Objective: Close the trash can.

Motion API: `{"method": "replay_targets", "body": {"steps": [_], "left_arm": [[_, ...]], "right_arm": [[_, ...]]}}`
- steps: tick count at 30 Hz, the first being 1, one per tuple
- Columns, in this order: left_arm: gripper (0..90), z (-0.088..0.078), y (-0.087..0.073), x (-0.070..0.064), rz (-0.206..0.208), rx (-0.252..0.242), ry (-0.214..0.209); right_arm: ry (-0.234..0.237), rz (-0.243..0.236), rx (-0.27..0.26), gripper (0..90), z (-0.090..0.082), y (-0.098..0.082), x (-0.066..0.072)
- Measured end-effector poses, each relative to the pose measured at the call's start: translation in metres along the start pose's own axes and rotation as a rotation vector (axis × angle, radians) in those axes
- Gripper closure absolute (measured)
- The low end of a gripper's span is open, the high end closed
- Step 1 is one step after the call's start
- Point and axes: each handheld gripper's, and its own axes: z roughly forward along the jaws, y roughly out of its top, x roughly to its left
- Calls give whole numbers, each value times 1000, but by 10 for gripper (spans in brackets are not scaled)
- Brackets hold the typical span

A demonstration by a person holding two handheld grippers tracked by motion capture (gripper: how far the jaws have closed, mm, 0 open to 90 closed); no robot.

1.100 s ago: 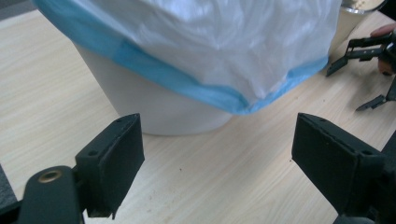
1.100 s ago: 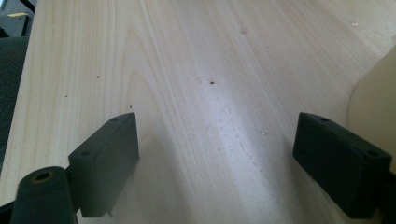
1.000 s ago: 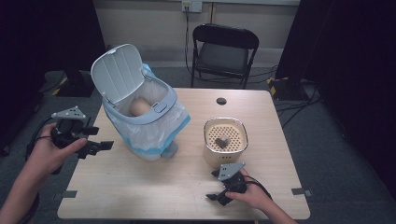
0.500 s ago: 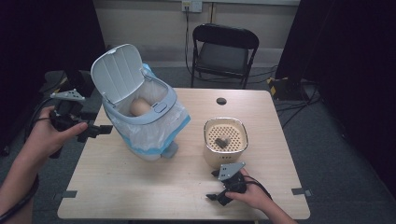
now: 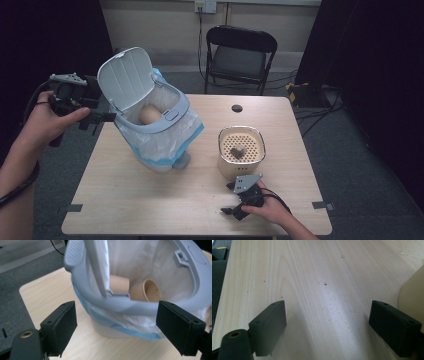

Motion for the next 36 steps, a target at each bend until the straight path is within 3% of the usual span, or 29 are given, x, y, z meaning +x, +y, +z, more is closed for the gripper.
{"method": "replay_targets", "body": {"steps": [3, 10, 16, 20, 25, 29, 35, 36], "left_arm": [[165, 0, 8, 5, -9, -30, -9], [170, 7, 25, 4, 23, -38, -19], [186, 11, 34, -7, 51, -50, -60], [162, 12, 37, -13, 52, -37, -44], [164, 4, 42, -20, 59, -66, -42], [164, -5, 50, -30, 73, -88, -63], [164, -11, 59, -50, 102, -73, -70], [164, -10, 60, -54, 97, -76, -87]], "right_arm": [[0, 2, 0, 135, 0, 0, 0], [0, 1, 0, 135, 0, 0, 0], [3, 3, 2, 135, 0, 0, 0], [0, 0, 0, 135, 0, 0, 0], [0, 0, 0, 135, 0, 0, 0], [4, 3, 5, 135, 0, 0, 0], [6, 5, 6, 135, 0, 0, 1], [6, 4, 6, 135, 0, 0, 0]]}}
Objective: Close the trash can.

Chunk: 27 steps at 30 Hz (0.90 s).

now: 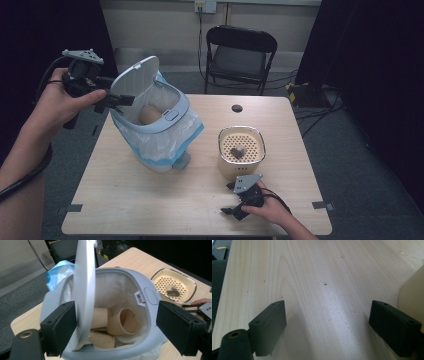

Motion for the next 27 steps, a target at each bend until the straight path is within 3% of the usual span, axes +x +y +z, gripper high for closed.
{"method": "replay_targets", "body": {"steps": [4, 12, 20, 27], "left_arm": [[178, 7, 2, -11, 5, 29, -14], [375, 24, 5, -22, 33, 67, -49], [557, 44, 6, -24, 23, 107, -56], [592, 65, 4, -24, 10, 131, -50]], "right_arm": [[-3, 0, -1, 135, 0, 0, 0], [-7, 2, -2, 135, 0, 0, 0], [-8, 2, -2, 135, 0, 0, 0], [-9, 4, -1, 134, 0, 0, 1]]}}
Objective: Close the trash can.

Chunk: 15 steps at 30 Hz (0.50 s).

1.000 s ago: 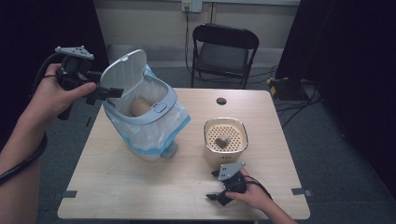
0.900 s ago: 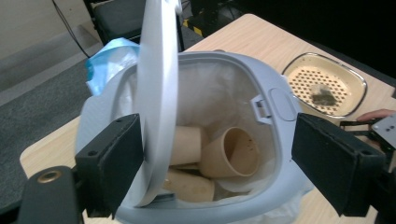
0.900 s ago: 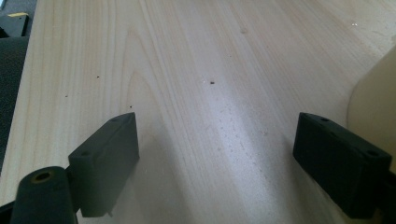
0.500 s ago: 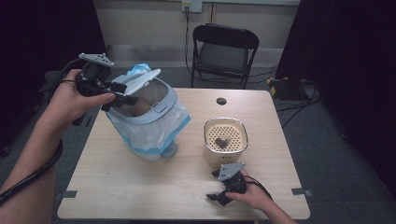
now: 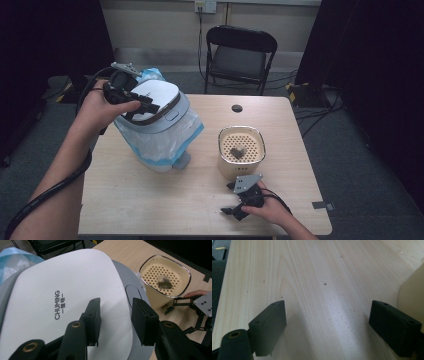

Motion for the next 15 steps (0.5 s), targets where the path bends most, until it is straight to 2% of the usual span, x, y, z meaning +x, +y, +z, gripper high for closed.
{"method": "replay_targets", "body": {"steps": [2, 5, 8, 13, 14, 15], "left_arm": [[606, 7, -1, 2, 3, 18, 17], [615, 13, -2, 4, -8, -8, 35], [636, 16, 1, 5, 5, 1, 72], [638, 20, 4, 5, -5, -3, 86], [643, 21, 4, 5, 3, 21, 93], [656, 23, 3, 4, 4, 5, 101]], "right_arm": [[1, -1, 0, 135, 0, 0, 0], [1, 1, 1, 134, 0, 0, 0], [1, 3, 2, 135, 0, 0, 0], [1, 2, 1, 135, 0, 0, 0], [1, 3, 2, 135, 0, 0, 0], [1, 3, 1, 135, 0, 0, 0]]}}
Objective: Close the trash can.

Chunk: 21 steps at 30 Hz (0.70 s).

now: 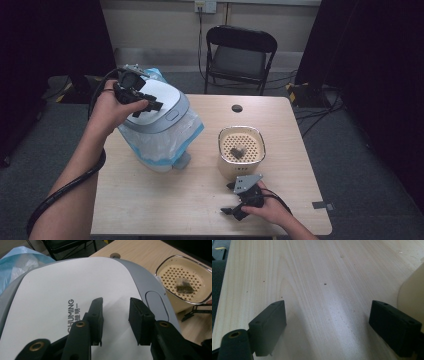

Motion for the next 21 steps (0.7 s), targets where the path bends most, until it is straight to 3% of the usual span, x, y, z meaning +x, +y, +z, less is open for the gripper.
{"method": "replay_targets", "body": {"steps": [6, 7, 9, 11, 14, 17, 21], "left_arm": [[636, 0, 0, -3, 4, -5, 2], [562, 0, 0, -3, 4, -1, 7], [343, 1, 1, -7, -6, 10, 66], [322, -2, -3, -6, -34, -31, 29], [220, -9, -8, -9, -15, -49, 16], [173, -20, -14, -11, -25, -68, -10], [165, -32, -24, -14, -34, -84, -32]], "right_arm": [[-2, 0, 1, 135, 0, 0, 0], [-2, 0, 1, 134, 0, 0, 0], [-2, 0, 1, 135, 0, 0, 0], [-2, 2, 1, 135, 0, 0, 0], [-5, -1, -1, 135, 0, 0, 0], [-7, 2, 0, 135, 0, 0, 0], [-8, 2, 0, 135, 0, 0, 0]]}}
